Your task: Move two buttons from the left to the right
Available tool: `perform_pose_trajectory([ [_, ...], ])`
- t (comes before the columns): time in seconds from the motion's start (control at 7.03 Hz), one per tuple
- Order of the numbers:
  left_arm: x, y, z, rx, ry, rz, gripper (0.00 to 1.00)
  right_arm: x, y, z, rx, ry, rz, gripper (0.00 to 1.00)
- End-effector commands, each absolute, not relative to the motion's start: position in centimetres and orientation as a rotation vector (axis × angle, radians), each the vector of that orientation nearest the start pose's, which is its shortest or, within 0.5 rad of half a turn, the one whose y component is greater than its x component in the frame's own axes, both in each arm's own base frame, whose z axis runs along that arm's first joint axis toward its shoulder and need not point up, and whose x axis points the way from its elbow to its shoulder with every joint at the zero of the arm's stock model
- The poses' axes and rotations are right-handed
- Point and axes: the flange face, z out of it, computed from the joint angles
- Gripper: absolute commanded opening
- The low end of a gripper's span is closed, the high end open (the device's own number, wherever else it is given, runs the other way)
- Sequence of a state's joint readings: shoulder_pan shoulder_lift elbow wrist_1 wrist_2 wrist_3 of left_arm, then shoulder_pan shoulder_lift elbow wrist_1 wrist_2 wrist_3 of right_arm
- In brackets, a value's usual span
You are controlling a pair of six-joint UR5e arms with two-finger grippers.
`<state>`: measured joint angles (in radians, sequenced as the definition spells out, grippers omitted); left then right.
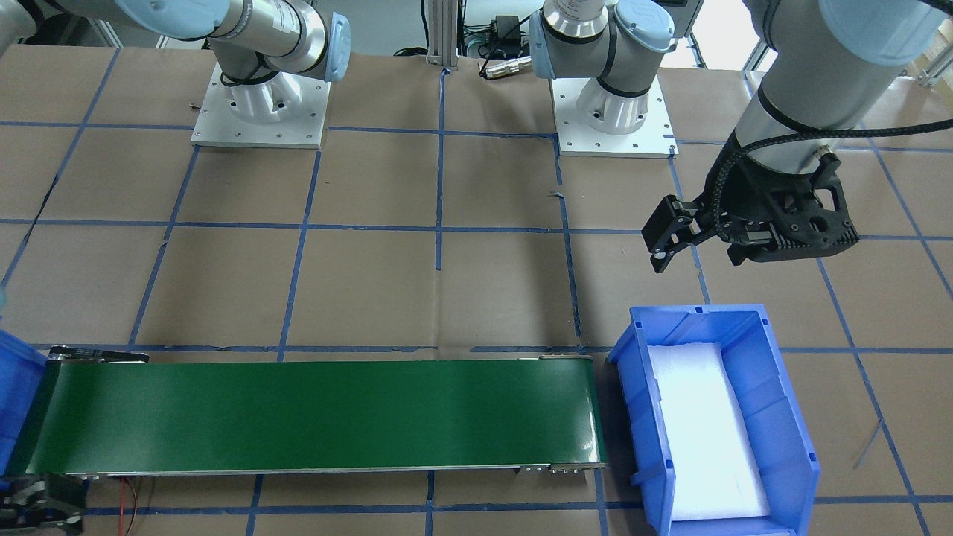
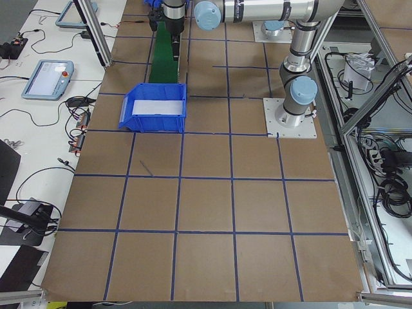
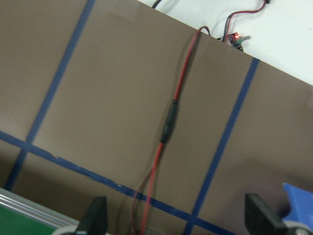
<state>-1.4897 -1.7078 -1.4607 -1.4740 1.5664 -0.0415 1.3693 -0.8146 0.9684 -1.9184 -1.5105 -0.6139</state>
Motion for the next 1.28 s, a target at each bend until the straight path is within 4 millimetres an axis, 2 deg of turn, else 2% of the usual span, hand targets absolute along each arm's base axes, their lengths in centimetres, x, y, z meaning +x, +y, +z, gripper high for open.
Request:
perform_pose_trajectory([
  [0.0,-8.8,-56.6,48.0,-0.192,3.137,-0.109,1.00,7.6,-78.2,35.1,-0.442,3.106,-0.291,0.99],
  [0.14,-8.8,-56.6,48.0,-0.192,3.137,-0.109,1.00,12.0,-75.0,35.7,-0.356,3.105,-0.244,0.99],
  [0.28,-8.8,-56.5,48.1,-0.192,3.138,-0.111,1.00,13.1,-71.6,36.1,-0.316,3.104,-0.203,0.99],
  [0.57,-8.8,-56.6,48.0,-0.192,3.139,-0.109,1.00,12.9,-64.2,39.8,-0.309,3.108,-0.193,0.99],
  [0.71,-8.8,-56.6,48.0,-0.192,3.140,-0.109,1.00,13.0,-60.3,42.7,-0.297,3.104,-0.084,0.99],
  [0.85,-8.8,-56.6,48.0,-0.192,3.140,-0.109,1.00,13.0,-57.1,45.5,-0.249,3.106,-0.016,0.99],
  [1.14,-8.8,-56.6,48.0,-0.192,3.140,-0.109,1.00,13.0,-51.9,48.2,-0.160,3.097,0.136,0.99],
])
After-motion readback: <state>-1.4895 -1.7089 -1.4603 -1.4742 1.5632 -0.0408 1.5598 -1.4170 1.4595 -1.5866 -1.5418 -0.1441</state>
